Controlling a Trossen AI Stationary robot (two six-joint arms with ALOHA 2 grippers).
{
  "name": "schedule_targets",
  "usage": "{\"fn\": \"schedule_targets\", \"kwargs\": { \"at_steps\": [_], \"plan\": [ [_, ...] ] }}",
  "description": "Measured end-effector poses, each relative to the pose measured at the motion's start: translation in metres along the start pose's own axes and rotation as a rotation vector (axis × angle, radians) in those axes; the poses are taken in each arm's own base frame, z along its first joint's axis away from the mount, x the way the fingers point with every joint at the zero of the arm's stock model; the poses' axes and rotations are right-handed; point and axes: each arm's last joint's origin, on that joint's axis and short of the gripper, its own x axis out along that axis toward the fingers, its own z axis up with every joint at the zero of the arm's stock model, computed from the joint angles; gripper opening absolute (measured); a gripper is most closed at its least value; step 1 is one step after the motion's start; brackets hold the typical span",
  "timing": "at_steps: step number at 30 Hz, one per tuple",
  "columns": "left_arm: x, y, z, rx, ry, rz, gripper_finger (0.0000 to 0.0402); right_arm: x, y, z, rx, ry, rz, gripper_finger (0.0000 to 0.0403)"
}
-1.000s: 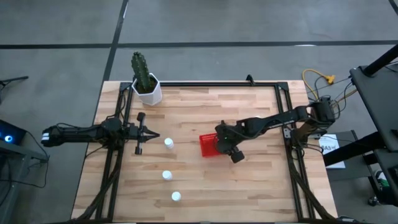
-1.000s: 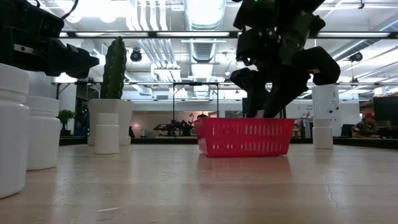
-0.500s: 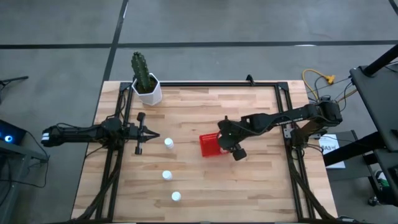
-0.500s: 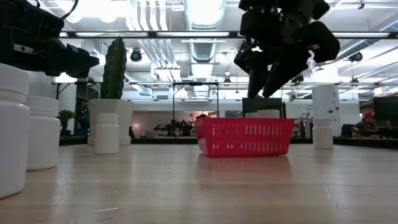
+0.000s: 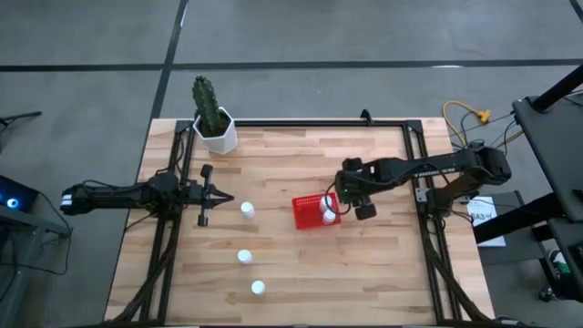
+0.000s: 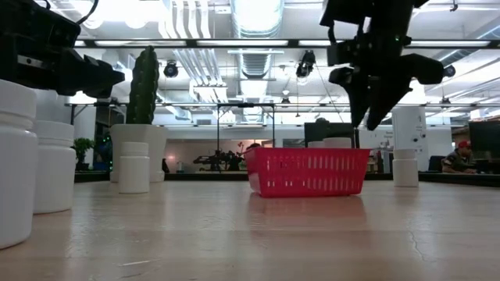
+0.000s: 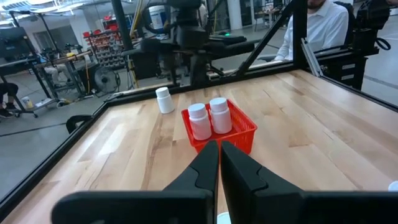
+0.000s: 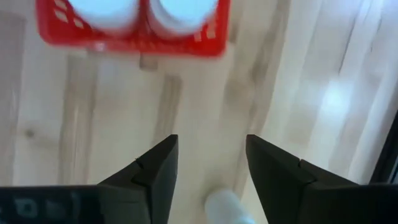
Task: Pick and place pill bottles into a basket
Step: Put the white medicine bottle into the red basket
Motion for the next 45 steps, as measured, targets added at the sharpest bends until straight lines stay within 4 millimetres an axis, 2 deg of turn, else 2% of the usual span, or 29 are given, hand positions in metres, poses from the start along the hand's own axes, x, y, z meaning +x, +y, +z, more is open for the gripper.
{"fn": "schedule_targets", "kwargs": {
  "at_steps": [12, 20, 26, 45],
  "plan": [
    [0.000, 0.000, 0.000, 0.000, 0.000, 0.000, 0.0000, -0.022, -0.041, -0.044, 0.169, -0.033, 0.049, 0.0246],
    [0.000, 0.000, 0.000, 0.000, 0.000, 0.000, 0.0000, -0.019, -0.048, -0.067, 0.209, -0.005, 0.064, 0.0273],
    [0.000, 0.000, 0.000, 0.000, 0.000, 0.000, 0.0000, -0.008, -0.049, -0.077, 0.224, 0.034, 0.078, 0.0278],
    [0.000, 0.000, 0.000, 0.000, 0.000, 0.000, 0.0000, 0.001, -0.065, -0.095, 0.272, 0.010, 0.152, 0.0258]
  ]
}}
